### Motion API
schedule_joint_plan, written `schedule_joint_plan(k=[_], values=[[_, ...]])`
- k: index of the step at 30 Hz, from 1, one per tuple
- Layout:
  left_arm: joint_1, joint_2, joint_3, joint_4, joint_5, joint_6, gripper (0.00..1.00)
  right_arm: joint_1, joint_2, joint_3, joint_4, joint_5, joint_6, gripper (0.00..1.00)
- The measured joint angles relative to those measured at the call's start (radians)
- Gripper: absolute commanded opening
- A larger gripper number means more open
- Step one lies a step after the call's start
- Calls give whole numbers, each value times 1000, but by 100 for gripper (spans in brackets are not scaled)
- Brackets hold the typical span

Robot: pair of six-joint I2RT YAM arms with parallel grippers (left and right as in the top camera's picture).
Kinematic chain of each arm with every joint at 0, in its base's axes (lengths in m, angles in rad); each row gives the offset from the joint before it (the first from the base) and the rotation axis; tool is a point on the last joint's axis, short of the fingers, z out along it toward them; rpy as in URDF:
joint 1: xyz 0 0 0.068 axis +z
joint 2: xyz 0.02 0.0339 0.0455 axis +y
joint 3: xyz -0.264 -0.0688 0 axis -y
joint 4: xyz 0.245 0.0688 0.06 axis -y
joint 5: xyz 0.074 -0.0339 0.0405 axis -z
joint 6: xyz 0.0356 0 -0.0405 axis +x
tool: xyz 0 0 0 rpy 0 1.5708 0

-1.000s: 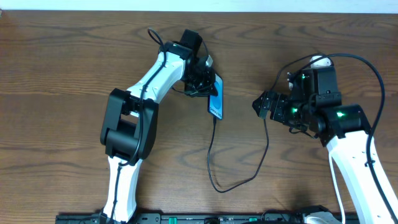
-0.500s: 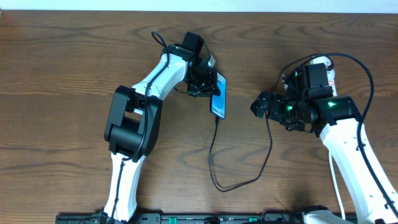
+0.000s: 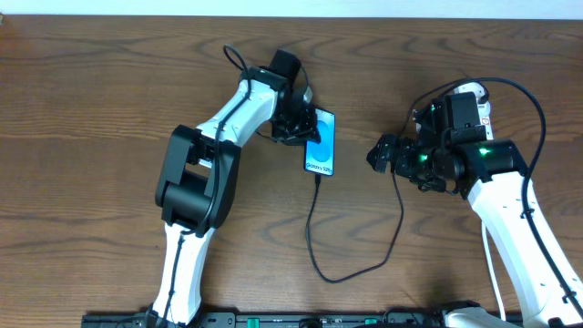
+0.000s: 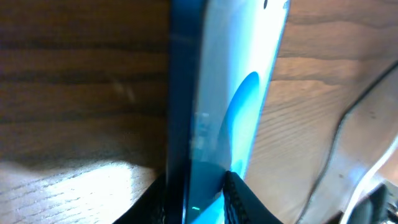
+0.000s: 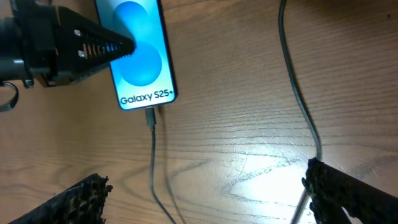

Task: Plug charger to phone and switch on socket
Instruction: 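Lower the connected phone flat onto the table with the left gripper, then release the phone and move the right gripper to the white power strip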

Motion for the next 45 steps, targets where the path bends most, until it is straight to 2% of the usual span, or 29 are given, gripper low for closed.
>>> schedule_joint_plan(k=[1,3,8,10,13,15,20,23,27,32,38,45], values=[[-6,0,0,-3,-14,0,27,0,0,0,0,0,0,99],[-21,0,0,-10,-41,0,35,0,0,0,0,0,0,99],[-54,0,-2,-25,-117,-3,36,0,0,0,-5,0,-17,99],[-58,0,-2,-29,-135,-3,46,0,0,0,-10,0,-27,99],[-60,-4,3,-43,-149,-6,71,0,0,0,-20,0,-42,99],[-63,-10,8,-54,-177,-6,78,0,0,0,-24,0,-48,99],[-58,-18,10,-109,-246,1,82,-10,1,2,-68,0,-74,99],[-44,-26,10,-149,-303,14,85,-46,17,37,-150,1,-108,99],[-15,-71,10,-150,-372,39,86,-121,88,169,-285,25,-156,99],[-1,-272,10,-138,-473,50,87,-206,239,386,-406,100,-193,99],[-4,-517,18,-120,-534,61,88,-294,360,503,-285,271,-145,99],[-4,-542,19,-122,-553,62,88,-427,456,507,-100,451,7,99]])
